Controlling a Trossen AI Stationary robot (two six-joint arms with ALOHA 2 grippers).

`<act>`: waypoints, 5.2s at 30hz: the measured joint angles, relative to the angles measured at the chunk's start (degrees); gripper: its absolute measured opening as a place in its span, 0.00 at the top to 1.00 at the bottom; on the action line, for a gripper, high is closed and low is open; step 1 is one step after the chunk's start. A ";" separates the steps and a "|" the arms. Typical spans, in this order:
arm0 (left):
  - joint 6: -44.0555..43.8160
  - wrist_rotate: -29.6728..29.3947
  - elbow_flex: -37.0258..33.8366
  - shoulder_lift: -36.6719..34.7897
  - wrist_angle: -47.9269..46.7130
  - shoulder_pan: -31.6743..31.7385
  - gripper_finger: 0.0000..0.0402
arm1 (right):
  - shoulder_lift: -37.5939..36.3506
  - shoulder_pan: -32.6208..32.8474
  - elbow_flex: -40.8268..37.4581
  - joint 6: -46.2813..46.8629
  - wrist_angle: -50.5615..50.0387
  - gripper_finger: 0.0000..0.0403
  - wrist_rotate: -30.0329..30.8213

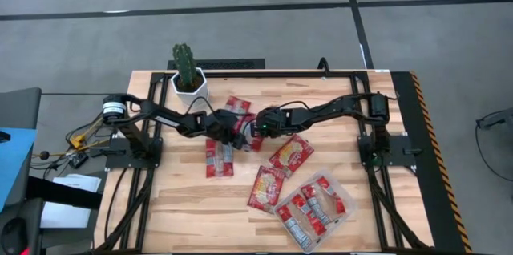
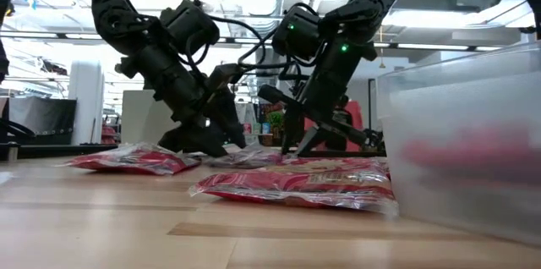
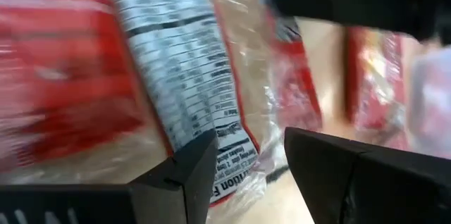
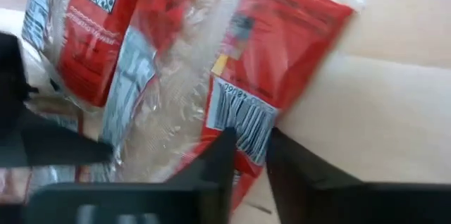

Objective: Sort popcorn bags into baskets
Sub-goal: Put the red popcorn bag into the transparent container

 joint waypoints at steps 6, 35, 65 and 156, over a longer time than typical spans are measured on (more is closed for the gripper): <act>-0.61 4.57 0.05 1.49 2.58 -0.39 0.59 | 0.02 0.01 0.00 -2.95 0.20 0.97 0.09; -1.61 4.97 0.53 -26.25 -6.84 -2.50 0.59 | -34.94 9.15 0.09 -12.42 -28.77 0.99 -1.98; -2.71 -2.85 0.53 -26.37 -10.98 -3.86 0.59 | -35.98 48.72 0.04 14.11 -49.12 0.98 -3.62; -1.46 -0.08 15.06 13.16 0.86 -4.56 0.59 | -27.79 3.48 -33.27 7.22 4.20 0.38 -5.98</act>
